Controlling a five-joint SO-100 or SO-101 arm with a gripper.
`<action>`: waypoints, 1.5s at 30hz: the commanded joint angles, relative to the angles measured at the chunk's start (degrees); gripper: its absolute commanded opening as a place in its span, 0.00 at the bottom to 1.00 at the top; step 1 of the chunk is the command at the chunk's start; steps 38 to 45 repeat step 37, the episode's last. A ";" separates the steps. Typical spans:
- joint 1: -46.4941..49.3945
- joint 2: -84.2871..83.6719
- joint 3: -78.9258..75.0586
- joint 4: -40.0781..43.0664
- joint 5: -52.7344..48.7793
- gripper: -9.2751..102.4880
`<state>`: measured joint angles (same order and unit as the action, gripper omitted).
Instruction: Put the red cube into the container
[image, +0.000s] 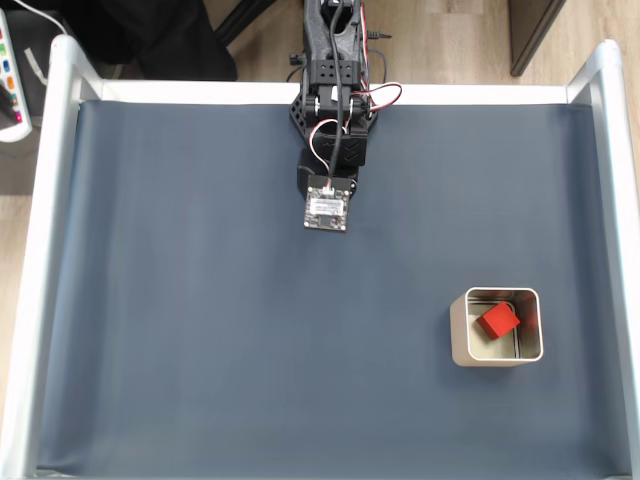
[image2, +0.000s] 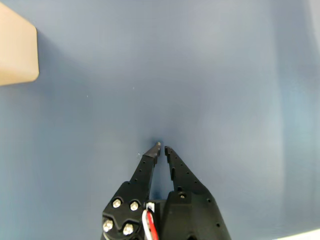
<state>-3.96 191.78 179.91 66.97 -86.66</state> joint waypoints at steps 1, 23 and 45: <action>0.26 0.53 -0.62 2.46 -2.81 0.08; 0.09 0.53 -0.62 7.65 -2.99 0.09; 0.09 0.53 -0.62 7.65 -2.99 0.09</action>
